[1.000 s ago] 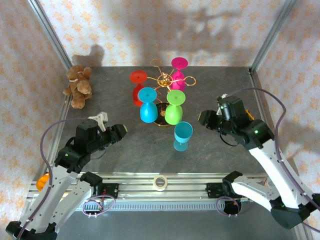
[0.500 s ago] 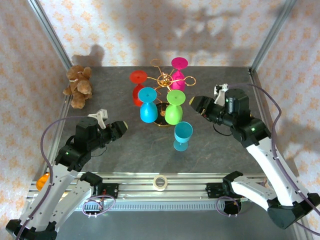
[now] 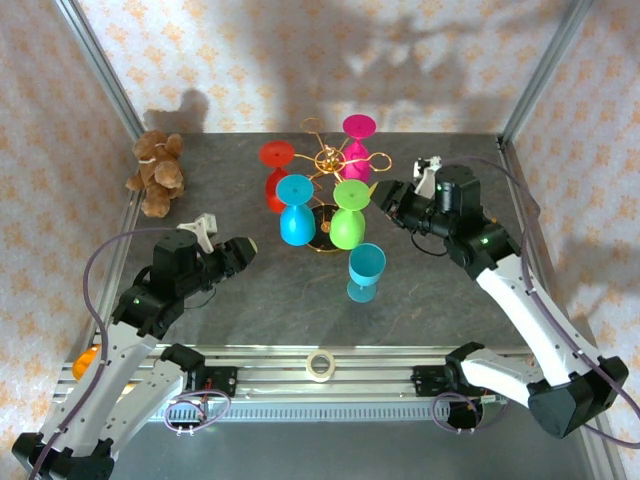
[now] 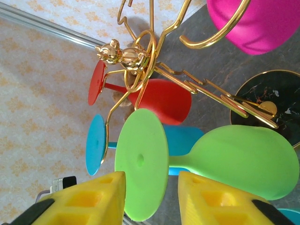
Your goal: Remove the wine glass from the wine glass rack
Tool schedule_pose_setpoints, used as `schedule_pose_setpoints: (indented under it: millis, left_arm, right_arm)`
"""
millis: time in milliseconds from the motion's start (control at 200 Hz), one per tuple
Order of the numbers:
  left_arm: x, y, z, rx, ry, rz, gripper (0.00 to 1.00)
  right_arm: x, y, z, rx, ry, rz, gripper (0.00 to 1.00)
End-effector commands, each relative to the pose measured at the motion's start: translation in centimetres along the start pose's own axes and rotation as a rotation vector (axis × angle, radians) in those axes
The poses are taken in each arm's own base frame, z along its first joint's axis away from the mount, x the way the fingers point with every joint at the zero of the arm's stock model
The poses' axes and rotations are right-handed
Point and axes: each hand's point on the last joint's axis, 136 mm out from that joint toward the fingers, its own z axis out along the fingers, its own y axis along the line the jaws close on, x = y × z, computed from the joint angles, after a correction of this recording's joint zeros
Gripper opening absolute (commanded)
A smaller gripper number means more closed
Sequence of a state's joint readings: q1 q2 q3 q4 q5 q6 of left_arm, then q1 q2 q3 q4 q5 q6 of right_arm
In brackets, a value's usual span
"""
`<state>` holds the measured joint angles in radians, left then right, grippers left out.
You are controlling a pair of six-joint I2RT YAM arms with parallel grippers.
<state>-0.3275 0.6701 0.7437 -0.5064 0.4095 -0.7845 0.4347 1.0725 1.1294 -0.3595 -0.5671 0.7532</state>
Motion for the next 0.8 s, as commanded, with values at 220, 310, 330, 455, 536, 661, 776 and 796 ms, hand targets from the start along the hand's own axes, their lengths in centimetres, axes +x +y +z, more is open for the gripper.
schedule_pose_setpoints:
  millis: [220,310,330,455,536,661,776,796]
  left_arm:
    - [-1.3,-1.2,-0.6,0.026,-0.048,0.011,0.47]
    - [-1.3,-1.2,-0.6,0.026,-0.049,0.011,0.47]
    - [-1.2,-1.2,-0.5,0.027,-0.047,0.011,0.47]
    - [-1.2,-1.2,-0.5,0.027,-0.048,0.008,0.47]
    - [-1.2,-1.1,-0.5,0.026,-0.047,0.008,0.47]
    - [-1.2,-1.2,-0.5,0.027,-0.047,0.008,0.47]
    - [-1.2,-1.2,-0.5,0.027,-0.049,0.009,0.47]
    - [-1.2,-1.1,-0.5,0.026,-0.048,0.007,0.47]
  right_arm:
    - [-0.7,0.8,0.8,-0.048,-0.005,-0.004,0.26]
    - [-0.7,0.8,0.9,-0.048,-0.003,-0.003,0.26]
    - [-0.6,0.8,0.9,-0.048,-0.002,-0.003,0.26]
    - [-0.5,0.3,1.2,-0.037,0.007,0.001,0.26]
    - [-0.4,0.1,1.2,-0.032,0.007,0.005,0.26]
    - [-0.4,-0.1,1.3,-0.025,0.008,0.004,0.26]
    - [-0.3,-0.2,1.4,-0.021,0.014,0.006,0.28]
    - [-0.3,-0.2,1.5,-0.02,0.016,0.006,0.29]
